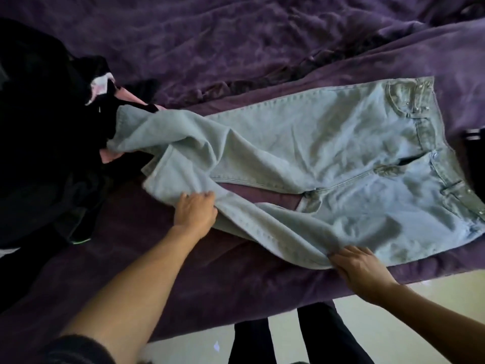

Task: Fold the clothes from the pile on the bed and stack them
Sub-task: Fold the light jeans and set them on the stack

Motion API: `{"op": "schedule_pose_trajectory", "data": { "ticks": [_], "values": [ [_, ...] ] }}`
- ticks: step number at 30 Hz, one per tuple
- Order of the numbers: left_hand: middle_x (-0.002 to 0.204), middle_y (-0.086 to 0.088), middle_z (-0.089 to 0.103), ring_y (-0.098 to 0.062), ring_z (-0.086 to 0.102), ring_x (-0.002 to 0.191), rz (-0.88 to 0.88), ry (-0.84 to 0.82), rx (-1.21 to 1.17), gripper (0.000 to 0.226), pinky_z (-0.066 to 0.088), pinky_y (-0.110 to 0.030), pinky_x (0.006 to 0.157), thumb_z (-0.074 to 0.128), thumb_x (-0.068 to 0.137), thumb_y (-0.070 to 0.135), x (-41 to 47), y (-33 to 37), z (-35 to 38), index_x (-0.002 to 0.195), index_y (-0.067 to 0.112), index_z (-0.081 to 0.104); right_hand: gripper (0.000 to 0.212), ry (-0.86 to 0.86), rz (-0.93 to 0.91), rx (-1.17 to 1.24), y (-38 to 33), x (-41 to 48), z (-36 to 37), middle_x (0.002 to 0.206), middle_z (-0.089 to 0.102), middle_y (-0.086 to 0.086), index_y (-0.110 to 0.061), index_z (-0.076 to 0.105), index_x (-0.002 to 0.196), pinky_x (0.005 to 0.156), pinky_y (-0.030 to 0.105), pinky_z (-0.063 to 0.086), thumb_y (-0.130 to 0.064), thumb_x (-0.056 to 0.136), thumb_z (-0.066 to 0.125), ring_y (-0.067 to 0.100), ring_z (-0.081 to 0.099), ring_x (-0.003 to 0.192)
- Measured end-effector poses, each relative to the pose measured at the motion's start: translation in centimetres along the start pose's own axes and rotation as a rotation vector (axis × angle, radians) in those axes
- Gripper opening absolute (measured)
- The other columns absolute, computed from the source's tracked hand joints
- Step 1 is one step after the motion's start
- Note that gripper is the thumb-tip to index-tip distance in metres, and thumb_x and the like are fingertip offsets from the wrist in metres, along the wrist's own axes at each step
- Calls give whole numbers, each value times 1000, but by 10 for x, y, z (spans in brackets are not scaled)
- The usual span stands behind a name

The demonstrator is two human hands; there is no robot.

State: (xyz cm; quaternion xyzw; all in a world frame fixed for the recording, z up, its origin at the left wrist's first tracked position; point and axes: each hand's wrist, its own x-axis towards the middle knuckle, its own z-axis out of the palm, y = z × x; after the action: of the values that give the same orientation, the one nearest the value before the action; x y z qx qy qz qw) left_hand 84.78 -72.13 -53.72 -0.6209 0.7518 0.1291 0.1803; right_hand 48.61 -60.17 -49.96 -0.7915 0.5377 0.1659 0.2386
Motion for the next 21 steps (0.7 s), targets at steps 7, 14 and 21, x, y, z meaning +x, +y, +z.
{"op": "schedule_pose_trajectory", "data": {
  "ticks": [7,14,21],
  "values": [
    [113,-5,63,-25,62,100,-117,-666,-236,21,49,-34,80,50,89,27,-135,-29,47,109,20,56,35,-586,121,-55,-35,28,-4,132,55,-3,-30,57,124,92,28,46,-28,93,41,18,54,121],
    [117,-18,55,-38,51,112,-482,189,-528,36,46,-45,89,65,81,11,-21,-98,-6,116,9,57,29,11,-32,79,-69,160,-49,120,61,3,-19,62,117,82,36,50,-23,90,53,26,58,109],
    [152,-17,24,-40,25,136,-592,205,-237,64,33,-53,105,76,75,28,102,-180,-28,133,17,50,68,86,11,-95,-97,255,-10,150,33,5,-17,40,141,100,43,36,-36,80,63,28,34,134]
  ]
}}
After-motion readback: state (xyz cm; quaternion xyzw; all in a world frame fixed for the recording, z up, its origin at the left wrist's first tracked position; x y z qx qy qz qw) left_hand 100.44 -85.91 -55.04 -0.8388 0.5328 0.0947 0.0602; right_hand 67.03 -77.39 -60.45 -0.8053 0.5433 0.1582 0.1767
